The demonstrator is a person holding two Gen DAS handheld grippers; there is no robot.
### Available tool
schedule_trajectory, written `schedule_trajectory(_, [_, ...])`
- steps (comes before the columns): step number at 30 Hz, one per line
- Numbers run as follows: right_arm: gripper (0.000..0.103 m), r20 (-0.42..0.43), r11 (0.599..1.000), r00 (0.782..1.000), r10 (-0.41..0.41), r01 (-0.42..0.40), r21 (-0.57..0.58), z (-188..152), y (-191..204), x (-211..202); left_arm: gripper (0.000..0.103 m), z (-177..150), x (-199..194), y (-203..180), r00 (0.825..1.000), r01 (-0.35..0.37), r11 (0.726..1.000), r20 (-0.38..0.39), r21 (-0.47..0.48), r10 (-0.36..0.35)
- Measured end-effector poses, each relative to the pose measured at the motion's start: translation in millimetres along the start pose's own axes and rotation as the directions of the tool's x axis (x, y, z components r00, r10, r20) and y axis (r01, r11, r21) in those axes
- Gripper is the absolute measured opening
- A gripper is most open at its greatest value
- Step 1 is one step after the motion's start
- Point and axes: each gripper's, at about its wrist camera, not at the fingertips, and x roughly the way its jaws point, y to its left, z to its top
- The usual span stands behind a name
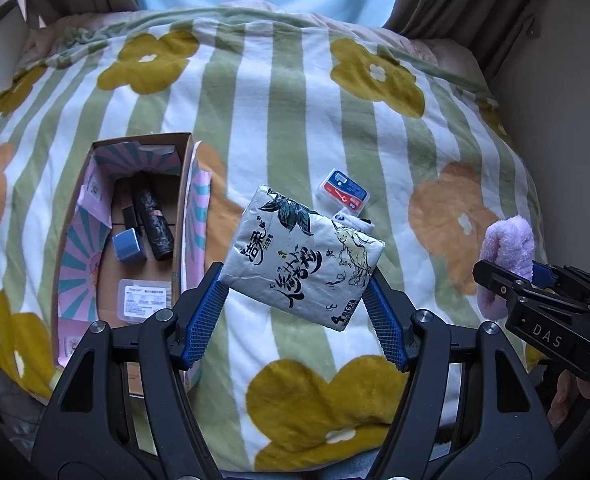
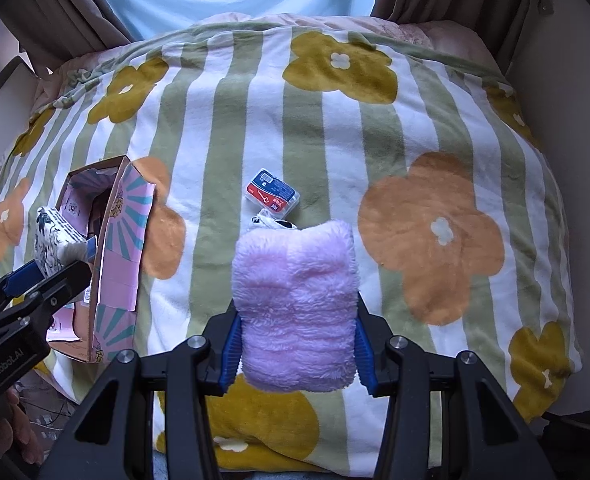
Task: Organize objects
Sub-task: 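Lift and carry the tissue pack and pink sponge with both tools over the box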
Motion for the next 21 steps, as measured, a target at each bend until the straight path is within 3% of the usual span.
schedule_trajectory(10, [0.043,0.011,0.999,1.0,0.012,-0.011,-0.034,3.5,23.7,-2.8,0.065,-6.4,-10.3,16.3,1.0,-0.024,0.999,0.012,-0.041,0.024])
schedule_trajectory(21, [0.043,-0.008,0.971,0.996,0.091,-0.09,-0.221,13.9,107.4,7.4,0.065,-31.9,-28.2,80.5,0.993,-0.11,0.977,0.011,-0.181,0.114])
